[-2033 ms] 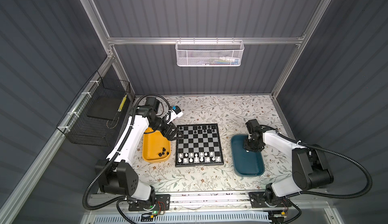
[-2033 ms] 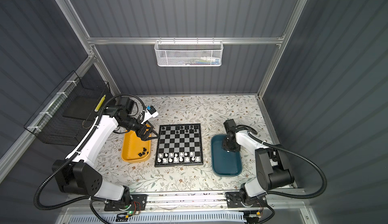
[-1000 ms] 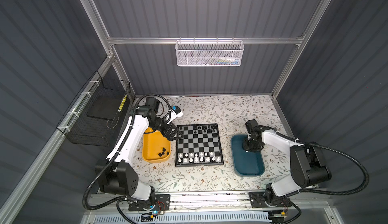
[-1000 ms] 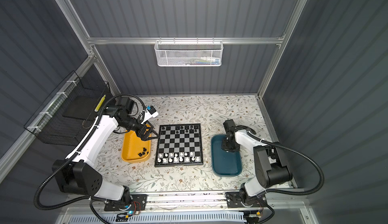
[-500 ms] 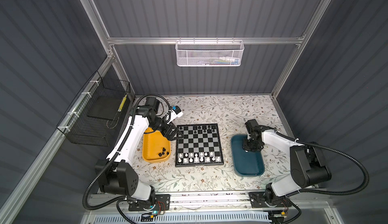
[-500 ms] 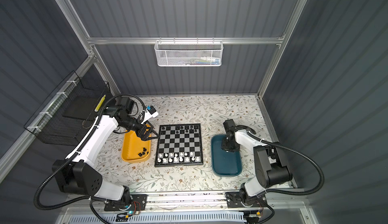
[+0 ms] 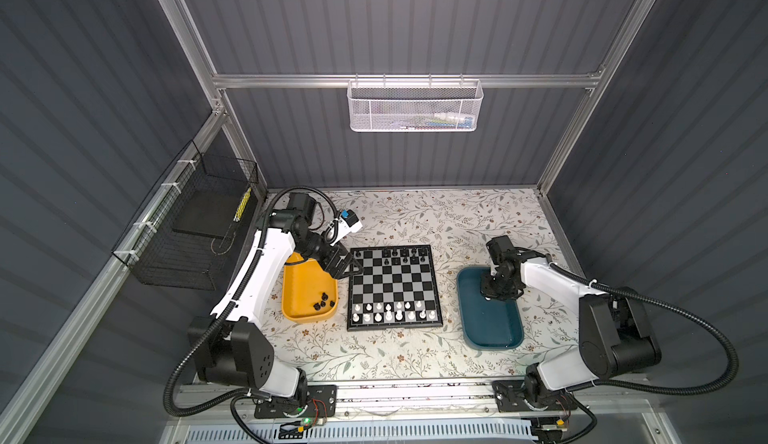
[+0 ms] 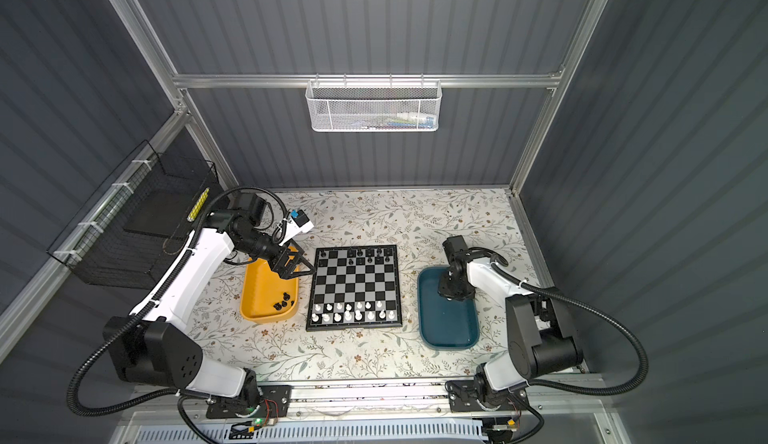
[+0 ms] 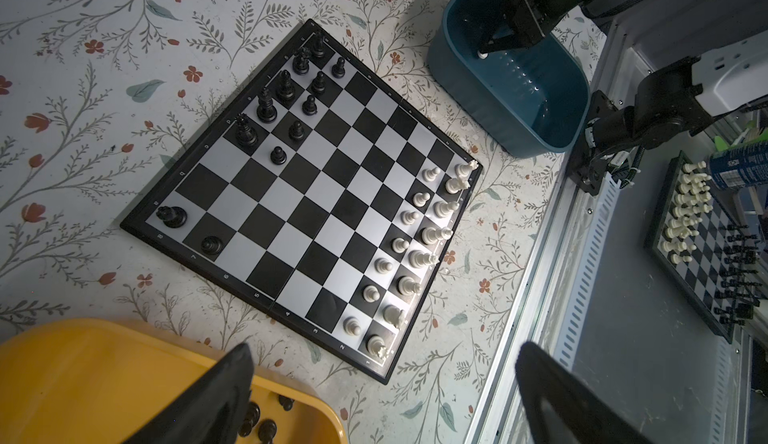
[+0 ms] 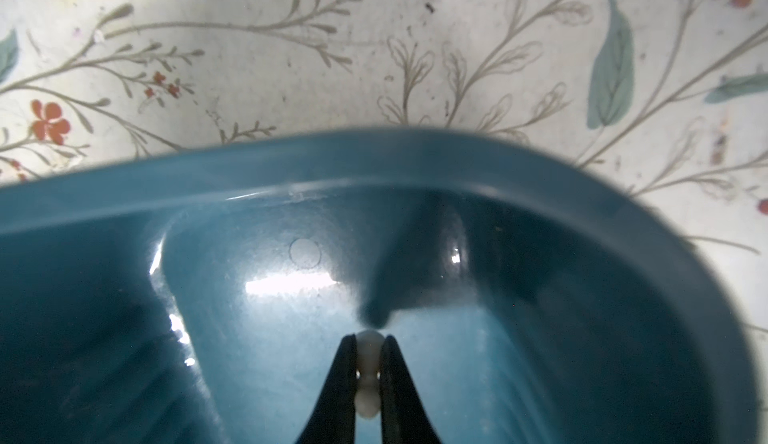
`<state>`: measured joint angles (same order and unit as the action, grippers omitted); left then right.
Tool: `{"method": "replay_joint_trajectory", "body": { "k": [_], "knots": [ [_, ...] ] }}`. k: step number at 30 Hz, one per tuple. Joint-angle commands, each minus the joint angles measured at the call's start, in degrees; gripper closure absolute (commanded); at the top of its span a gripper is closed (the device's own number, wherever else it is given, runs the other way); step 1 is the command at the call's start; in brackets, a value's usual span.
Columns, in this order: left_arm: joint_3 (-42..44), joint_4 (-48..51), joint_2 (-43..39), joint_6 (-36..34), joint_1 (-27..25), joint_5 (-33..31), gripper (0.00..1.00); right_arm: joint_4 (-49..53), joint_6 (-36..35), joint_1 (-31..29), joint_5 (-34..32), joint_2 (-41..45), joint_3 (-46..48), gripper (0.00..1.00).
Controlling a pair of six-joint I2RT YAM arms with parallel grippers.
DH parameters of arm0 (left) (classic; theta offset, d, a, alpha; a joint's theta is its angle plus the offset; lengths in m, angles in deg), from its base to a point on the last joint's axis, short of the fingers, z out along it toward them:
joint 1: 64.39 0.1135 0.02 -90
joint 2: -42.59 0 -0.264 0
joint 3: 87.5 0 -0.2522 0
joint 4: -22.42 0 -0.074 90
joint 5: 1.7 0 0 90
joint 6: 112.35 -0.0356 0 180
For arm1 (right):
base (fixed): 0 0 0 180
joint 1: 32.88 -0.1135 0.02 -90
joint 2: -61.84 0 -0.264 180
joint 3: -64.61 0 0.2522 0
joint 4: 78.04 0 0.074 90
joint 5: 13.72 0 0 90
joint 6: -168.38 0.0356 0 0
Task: Set up the chess pieces on the board
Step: 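Close the right gripper on the last white pawn, then lift the pawn out of the teal tray with the right gripper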
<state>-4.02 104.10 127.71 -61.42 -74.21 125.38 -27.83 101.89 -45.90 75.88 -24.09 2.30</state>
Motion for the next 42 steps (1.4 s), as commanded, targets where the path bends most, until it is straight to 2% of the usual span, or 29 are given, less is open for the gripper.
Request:
{"method": "replay_joint_trajectory", "body": {
  "k": [1, 42],
  "knots": [
    [0.2, 1.2, -0.5, -1.1, -0.3, 0.1, 0.00, 2.0, -0.4, -0.3, 0.0, 1.1, -0.8, 0.86],
    [-0.3, 1.1, 0.9, -1.0, -0.3, 1.7, 0.00, 5.6, 1.5, -7.9, -2.9, 1.5, -2.9, 0.85]
  ]
}}
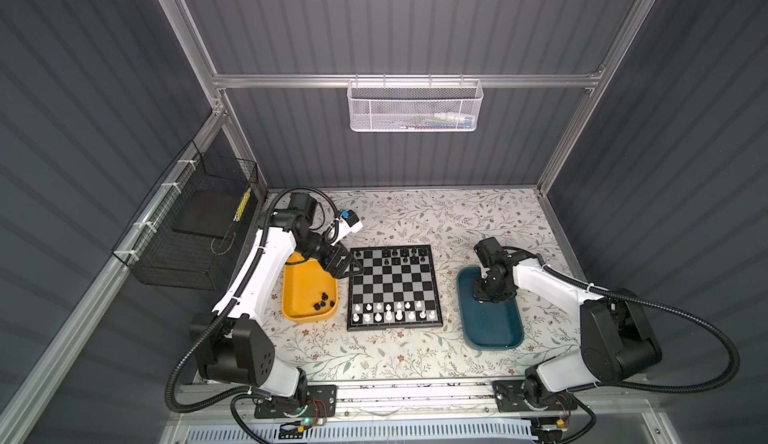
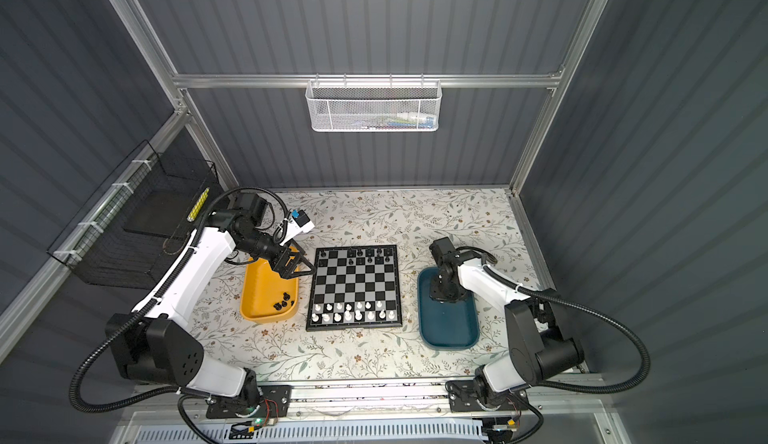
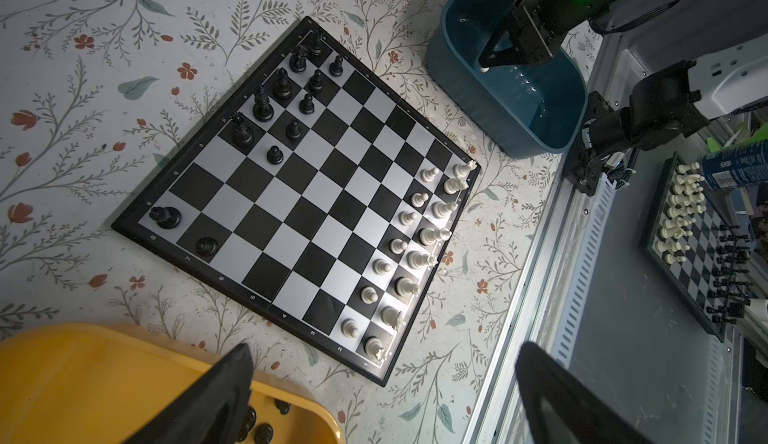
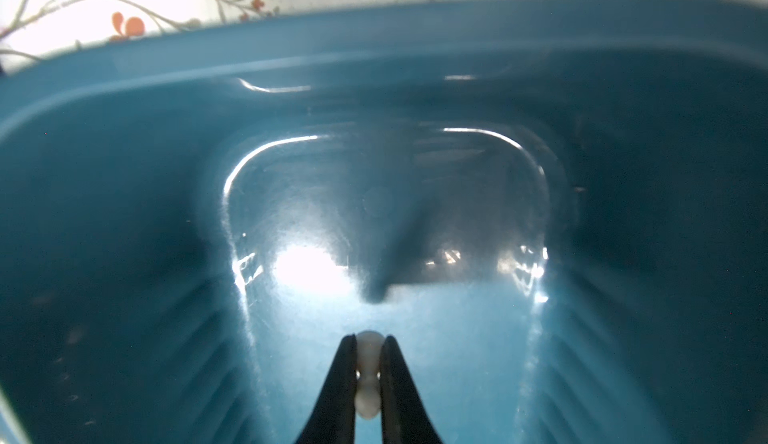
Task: Set up the chess pieces on the board
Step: 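Lift the pawn out of the teal tray with the right gripper, then carry the pawn with the right gripper over the board's nearest rows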
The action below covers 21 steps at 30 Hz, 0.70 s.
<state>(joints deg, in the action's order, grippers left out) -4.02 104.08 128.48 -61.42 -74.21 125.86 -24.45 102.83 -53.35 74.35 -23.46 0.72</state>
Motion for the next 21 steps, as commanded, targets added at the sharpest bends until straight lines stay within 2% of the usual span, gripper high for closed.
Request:
{"method": "replay_joint_trajectory", "body": {
  "k": [1, 21],
  "knots": [
    [-0.1, 1.1, 0.0, -1.1, -0.3, 1.1, 0.00, 2.2, 0.7, -0.6, -1.3, 0.8, -1.3, 0.85],
    [0.6, 0.8, -0.5, -0.9, -0.4, 0.4, 0.00, 3.0, 1.5, -2.2, -1.8, 1.4, -1.9, 0.85]
  ]
}}
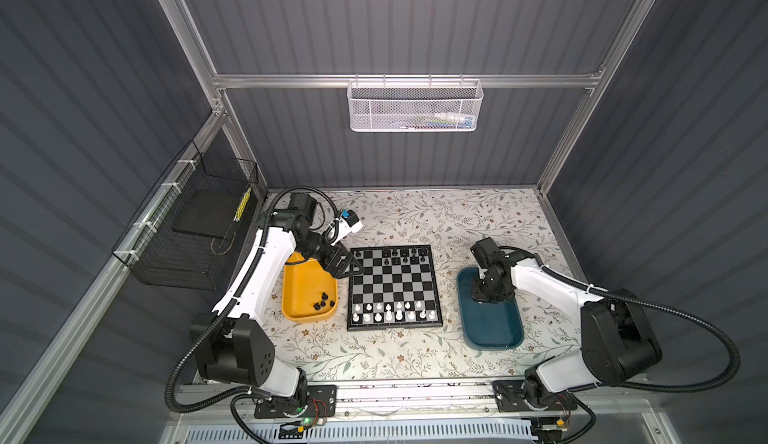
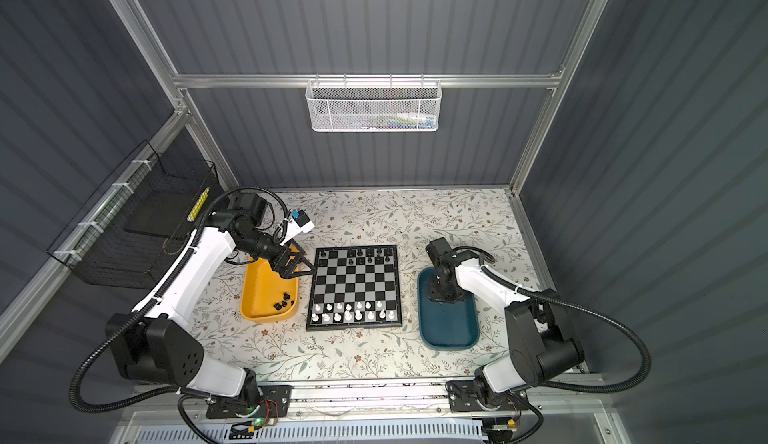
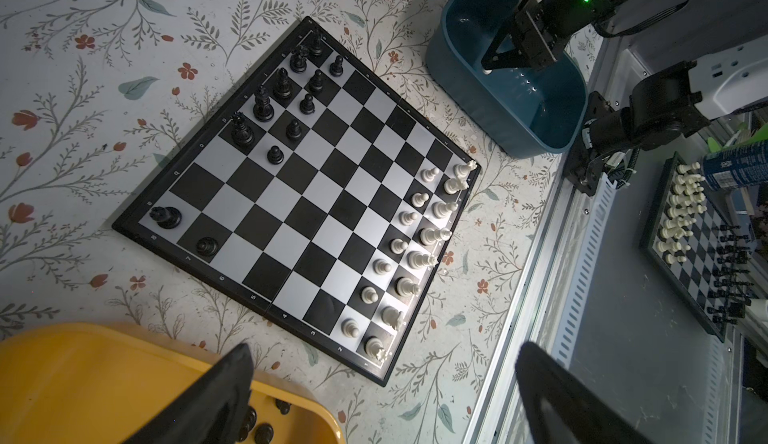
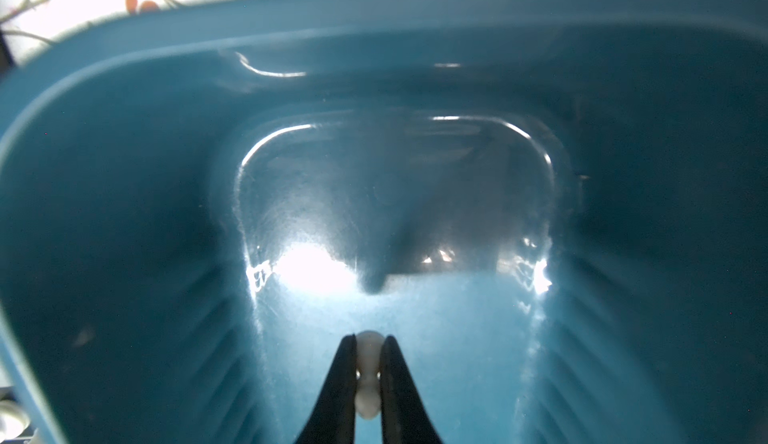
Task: Set up the chess pieces on the board
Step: 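Carry the pawn with the right gripper over the board's nearest rows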
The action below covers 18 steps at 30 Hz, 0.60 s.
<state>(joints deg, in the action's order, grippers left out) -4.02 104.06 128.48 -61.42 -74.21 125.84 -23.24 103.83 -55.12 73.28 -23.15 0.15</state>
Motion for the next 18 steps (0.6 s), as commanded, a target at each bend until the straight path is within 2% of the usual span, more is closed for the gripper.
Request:
{"method": "replay_joint_trajectory", "body": {
  "k": [1, 18],
  "knots": [
    [0.6, 0.8, -0.6, -0.9, -0.3, 0.4, 0.00, 1.9, 0.6, -0.5, -0.7, 1.2, -1.4, 0.85],
    [0.6, 0.6, -0.3, -0.7, -0.3, 0.4, 0.01, 7.1, 1.5, -4.2, -2.8, 3.7, -6.4, 0.86]
  ]
}}
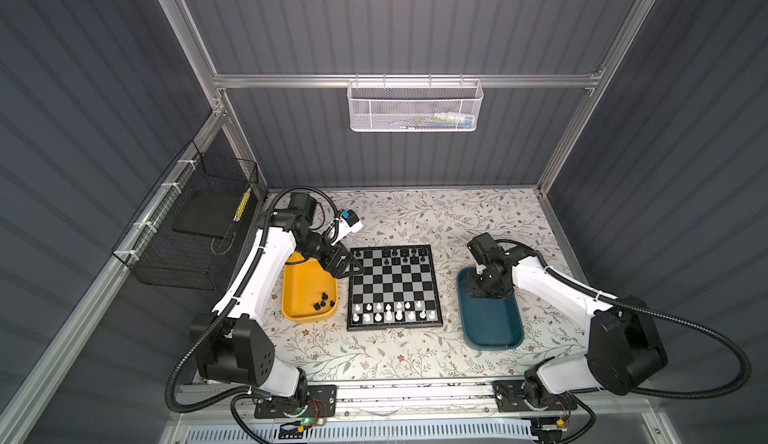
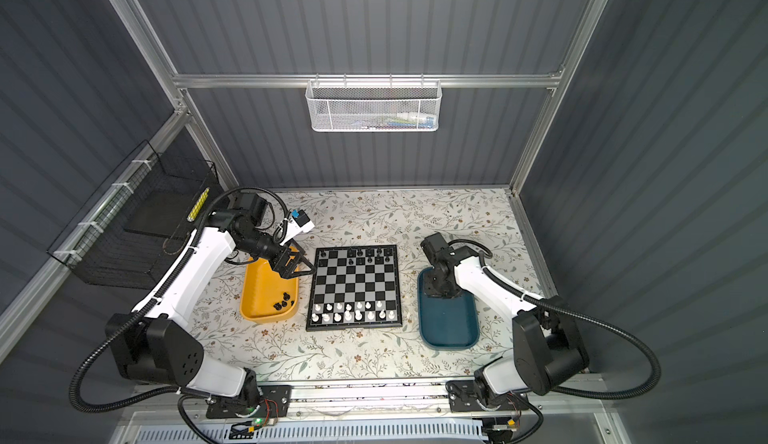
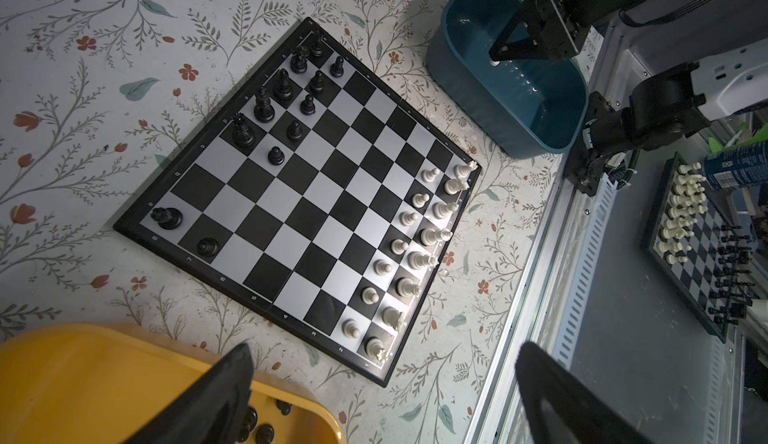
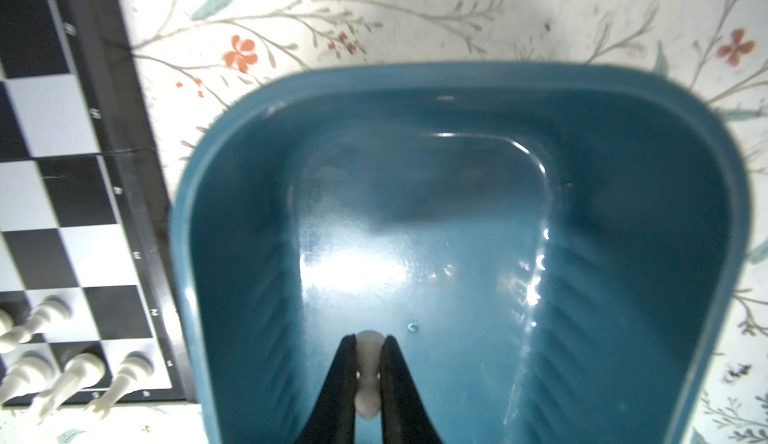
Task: Set up the chess pieces on the board
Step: 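Carry the pawn with the right gripper over the board's nearest rows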
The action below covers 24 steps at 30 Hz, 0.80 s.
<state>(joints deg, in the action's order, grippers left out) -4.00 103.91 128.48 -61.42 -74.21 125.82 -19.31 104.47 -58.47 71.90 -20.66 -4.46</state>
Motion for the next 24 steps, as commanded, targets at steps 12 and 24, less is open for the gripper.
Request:
{"method": "replay_joint_trajectory", "body": {
  "k": [12, 24],
  "knots": [
    [0.5, 0.9, -0.7, -0.6, -0.4, 0.5, 0.00, 6.7, 2.5, -7.9, -2.6, -1.1, -10.6, 0.85],
    [1.1, 0.8, -1.7, -0.6, -0.3, 0.6, 0.00, 4.0, 5.1, -16.6, -0.7, -10.1, -16.4, 0.85]
  ]
}}
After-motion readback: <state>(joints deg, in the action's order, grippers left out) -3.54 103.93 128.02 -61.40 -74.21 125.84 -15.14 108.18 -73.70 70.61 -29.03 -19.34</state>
